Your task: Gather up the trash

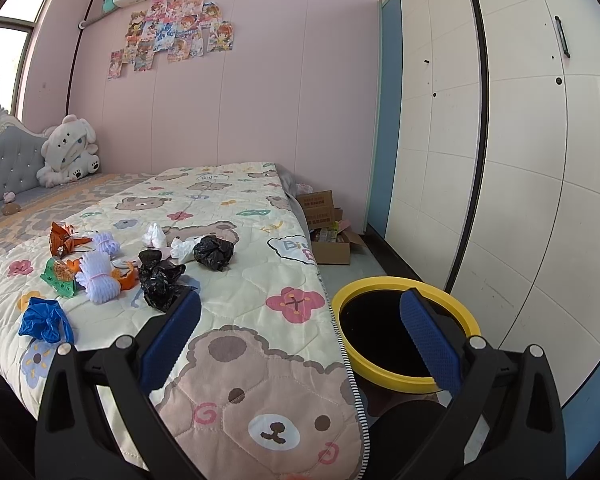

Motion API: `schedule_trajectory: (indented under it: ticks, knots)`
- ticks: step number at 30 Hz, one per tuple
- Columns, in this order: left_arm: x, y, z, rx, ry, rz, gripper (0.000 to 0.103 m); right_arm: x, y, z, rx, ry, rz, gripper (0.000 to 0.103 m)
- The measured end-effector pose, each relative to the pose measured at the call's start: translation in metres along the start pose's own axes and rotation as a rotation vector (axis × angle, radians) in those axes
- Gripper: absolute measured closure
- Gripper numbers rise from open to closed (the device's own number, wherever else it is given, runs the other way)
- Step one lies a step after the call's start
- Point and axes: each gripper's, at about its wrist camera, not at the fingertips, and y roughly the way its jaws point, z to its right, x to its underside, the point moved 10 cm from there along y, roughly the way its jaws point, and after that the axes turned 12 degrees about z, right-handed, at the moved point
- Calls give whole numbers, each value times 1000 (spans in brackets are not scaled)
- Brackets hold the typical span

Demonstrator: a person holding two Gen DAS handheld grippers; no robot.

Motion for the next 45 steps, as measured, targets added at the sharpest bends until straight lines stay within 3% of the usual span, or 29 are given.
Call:
schedule_trajectory:
  ticks: [22, 32, 35, 40, 45]
  knots:
    - [7, 4, -6, -14, -6, -10, 7, 1, 4, -4, -18, -6, 0, 7]
    - [6, 51, -37, -73, 40, -45, 7, -12, 36, -66, -320, -100, 57, 7]
    - [9, 80, -59, -87, 14, -97, 7, -5, 58, -92, -403, -140, -2, 7]
    - [22, 136, -88, -35, -59, -207, 7, 10, 93, -133, -519, -167, -96, 7]
    - [33, 200, -123, -67, -64, -284, 7, 24, 129, -170, -650, -142, -187, 7]
